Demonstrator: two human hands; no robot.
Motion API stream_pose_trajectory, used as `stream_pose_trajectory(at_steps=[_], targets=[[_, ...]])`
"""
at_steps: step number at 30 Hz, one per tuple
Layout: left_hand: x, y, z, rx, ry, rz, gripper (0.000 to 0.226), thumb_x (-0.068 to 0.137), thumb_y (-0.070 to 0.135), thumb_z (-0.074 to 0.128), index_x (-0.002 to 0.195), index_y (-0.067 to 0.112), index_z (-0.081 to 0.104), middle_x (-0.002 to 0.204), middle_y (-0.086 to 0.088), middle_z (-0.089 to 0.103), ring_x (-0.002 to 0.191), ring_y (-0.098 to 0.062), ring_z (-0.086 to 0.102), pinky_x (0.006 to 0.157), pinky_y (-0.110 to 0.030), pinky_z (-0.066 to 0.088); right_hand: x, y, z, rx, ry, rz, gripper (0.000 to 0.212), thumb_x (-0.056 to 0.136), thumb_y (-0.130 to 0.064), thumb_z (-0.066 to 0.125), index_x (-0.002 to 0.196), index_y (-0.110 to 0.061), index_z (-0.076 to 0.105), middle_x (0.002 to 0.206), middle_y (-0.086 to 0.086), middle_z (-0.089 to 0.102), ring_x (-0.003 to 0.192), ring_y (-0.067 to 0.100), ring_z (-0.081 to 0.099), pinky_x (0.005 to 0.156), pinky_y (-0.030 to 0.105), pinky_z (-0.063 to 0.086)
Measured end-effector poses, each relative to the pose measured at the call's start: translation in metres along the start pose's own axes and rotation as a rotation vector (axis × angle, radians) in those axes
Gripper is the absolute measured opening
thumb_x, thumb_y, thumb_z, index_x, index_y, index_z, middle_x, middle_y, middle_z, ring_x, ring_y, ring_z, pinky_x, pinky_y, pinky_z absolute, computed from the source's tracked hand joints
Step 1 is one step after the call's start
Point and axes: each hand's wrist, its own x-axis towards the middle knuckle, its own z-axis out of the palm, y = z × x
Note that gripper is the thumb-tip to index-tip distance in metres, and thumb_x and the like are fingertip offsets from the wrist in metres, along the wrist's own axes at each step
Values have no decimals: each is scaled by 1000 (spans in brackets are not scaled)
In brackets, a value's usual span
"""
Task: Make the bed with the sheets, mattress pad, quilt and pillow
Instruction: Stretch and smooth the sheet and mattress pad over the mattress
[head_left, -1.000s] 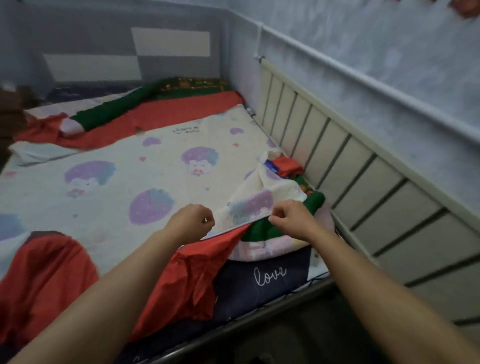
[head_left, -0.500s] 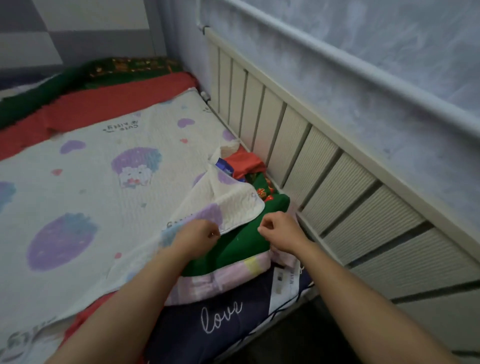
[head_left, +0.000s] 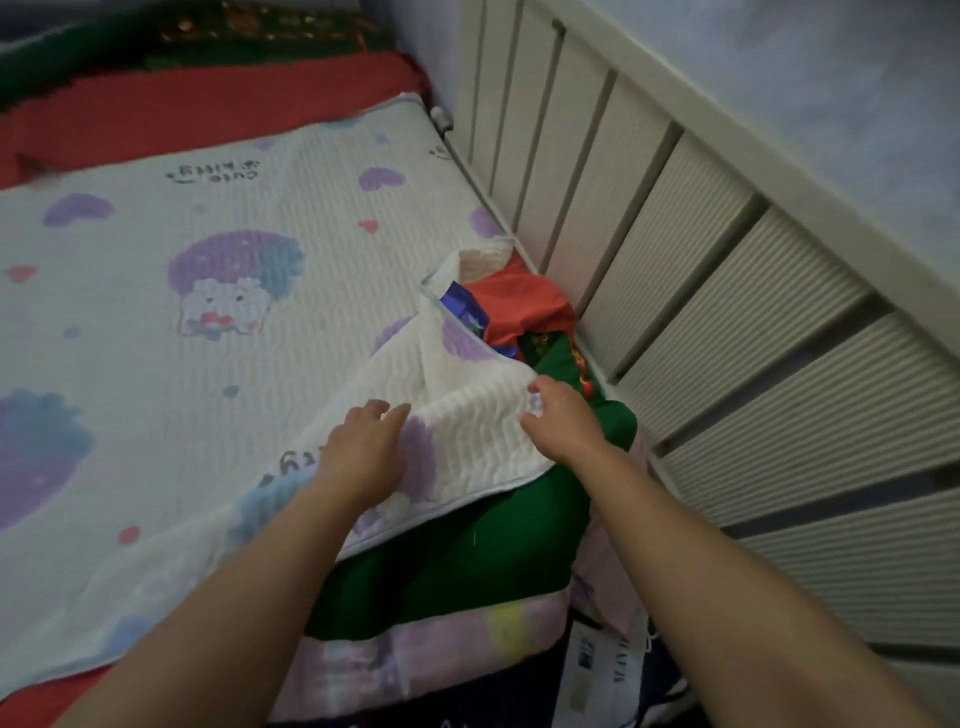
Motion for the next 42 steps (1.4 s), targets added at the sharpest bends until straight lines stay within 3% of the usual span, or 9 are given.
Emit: stream_pose_trajectory(at_steps=[3,7,14,18,23,27,32,37,42], targets=[[18,-9,20,54,-16,-3,55,91,37,49,142,25,33,132,-8,50,113,-31,53,90,-37,41,28,-1,20,-74,17,104,70,86,-28,57,146,-17,22,140,16,39,127,36,39,101,43,36],[31,-25,35,-123,-23,32,21,90,37,43,108,34,53,108,3,60,99,-24,60,81,-34,47,57,-10,38,16,-49,255,100,82,-37,63,151,-19,-7,144,15,40,132,37,38,110,45,26],[31,-74,-1,-107,243,61,26,87,32,57,113,32,56,105,0,62,97,-28,62,74,-36,49,81,-84,50,286,178,-47,26,78,-13,67,102,-4,65,101,11,68,96,29,62,77,30,44],[42,-135,-43,-54,446,-38,15,89,29,49,100,22,55,97,-9,63,86,-36,62,62,-34,40,91,-159,36,491,288,-249,16,83,-10,64,98,-6,66,88,-1,61,82,13,55,64,18,33],[50,-210,-82,61,526,-176,22,93,28,44,108,20,57,98,-14,61,85,-40,61,65,-36,43,109,-236,54,515,179,-448,26,84,-6,60,110,-9,61,98,0,63,90,14,58,83,26,45],[53,-240,-70,-11,426,-308,33,92,22,46,124,25,53,106,-15,54,96,-39,57,74,-41,44,127,-248,94,386,-24,-404,62,86,-5,53,145,-15,36,138,7,50,125,19,49,108,31,36],[46,-244,-20,-146,369,-225,51,87,19,55,136,17,45,126,-19,45,110,-39,47,79,-48,47,135,-218,136,255,-159,-273,87,78,-9,52,152,-27,10,136,8,53,129,29,47,111,46,32],[40,-229,6,-223,264,-123,49,83,15,58,132,13,52,129,-16,50,114,-37,48,87,-46,46,129,-187,138,94,-84,-239,68,81,-9,56,145,-16,36,141,12,50,129,27,47,108,44,36],[36,-189,8,-253,135,69,46,72,23,43,110,10,67,101,-17,60,99,-37,55,84,-45,49,111,-148,124,25,-103,-227,47,80,-8,56,126,-18,57,125,6,63,118,24,57,103,43,41]])
